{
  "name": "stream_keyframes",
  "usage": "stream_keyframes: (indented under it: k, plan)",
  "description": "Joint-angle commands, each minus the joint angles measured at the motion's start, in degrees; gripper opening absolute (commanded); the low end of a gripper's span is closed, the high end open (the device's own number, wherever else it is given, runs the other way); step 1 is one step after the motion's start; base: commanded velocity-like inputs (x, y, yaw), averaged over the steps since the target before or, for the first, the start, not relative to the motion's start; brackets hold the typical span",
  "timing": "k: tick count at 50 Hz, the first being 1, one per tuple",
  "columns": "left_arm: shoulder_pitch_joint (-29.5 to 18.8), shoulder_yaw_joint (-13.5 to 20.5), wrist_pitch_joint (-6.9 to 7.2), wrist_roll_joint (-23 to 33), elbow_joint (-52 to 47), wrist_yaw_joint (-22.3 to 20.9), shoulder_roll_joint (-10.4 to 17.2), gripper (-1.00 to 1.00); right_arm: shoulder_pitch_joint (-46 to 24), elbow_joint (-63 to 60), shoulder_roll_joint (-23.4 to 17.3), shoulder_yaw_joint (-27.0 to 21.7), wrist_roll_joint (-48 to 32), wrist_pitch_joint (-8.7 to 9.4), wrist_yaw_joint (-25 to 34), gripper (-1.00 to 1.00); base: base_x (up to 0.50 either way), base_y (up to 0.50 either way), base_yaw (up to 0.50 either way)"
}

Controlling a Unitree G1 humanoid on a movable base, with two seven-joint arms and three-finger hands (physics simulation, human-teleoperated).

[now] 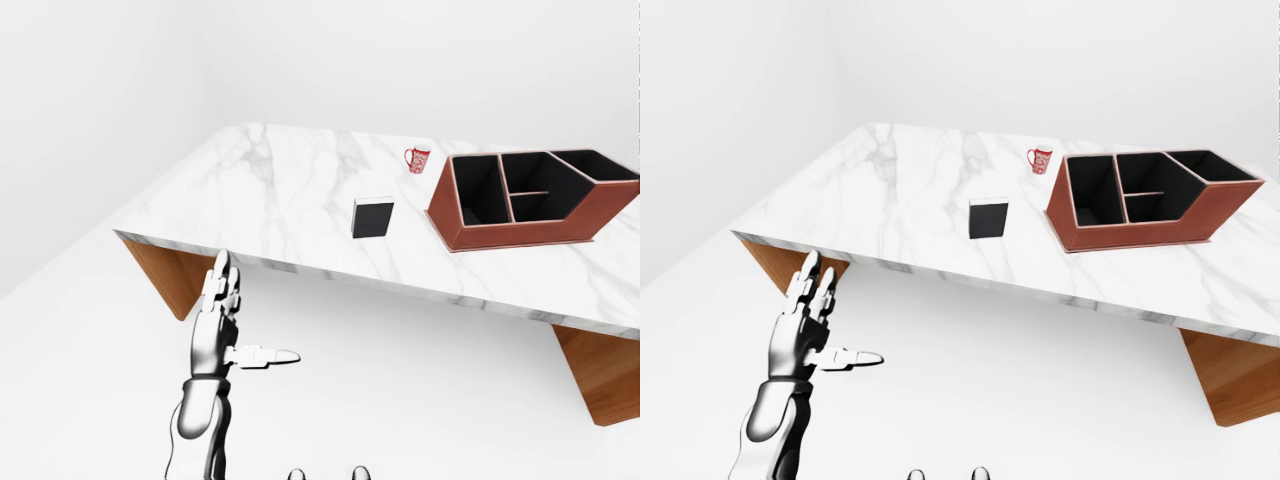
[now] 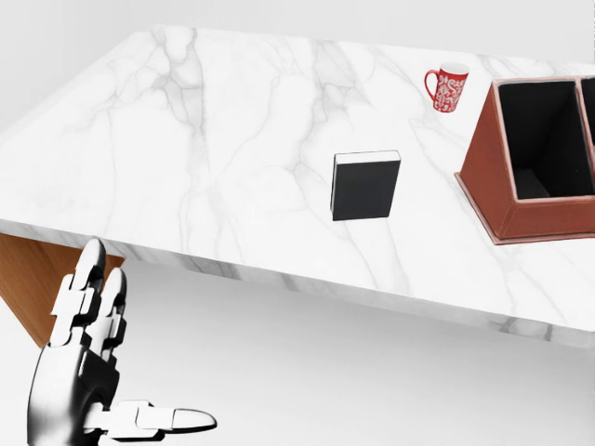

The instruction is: Pick up the book and place it in the left compartment of the caddy.

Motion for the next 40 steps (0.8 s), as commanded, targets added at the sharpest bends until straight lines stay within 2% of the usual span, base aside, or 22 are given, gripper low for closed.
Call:
stream_keyframes:
  k: [1, 22, 26, 40]
  plan:
    - [-0.1, 0.9, 0.0, -1.3, -1.3, -0.3, -0.1, 1.0, -0.2, 0.5, -0.1, 0.3, -0.6, 0.0, -0.5, 1.0, 0.09, -0.35, 0.0]
    - [0.1, 0.7, 0.0, -1.1, -2.4, -0.4, -0.2, 1.0, -0.2, 0.7, -0.3, 0.2, -0.5, 0.0, -0.4, 1.0, 0.09, -0.33, 0.0]
    - [0.3, 0.6, 0.0, 0.1, -2.5, 0.1, -0.4, 1.0, 0.0, 0.3, -0.5, -0.1, 0.0, 0.0, -0.9, 1.0, 0.04, -0.15, 0.0]
    - [1.2, 0.4, 0.0, -1.3, -5.7, -0.3, -0.4, 1.0, 0.0, -0.4, -1.3, -1.2, 1.3, 0.0, -2.6, 1.0, 0.0, -0.01, 0.0]
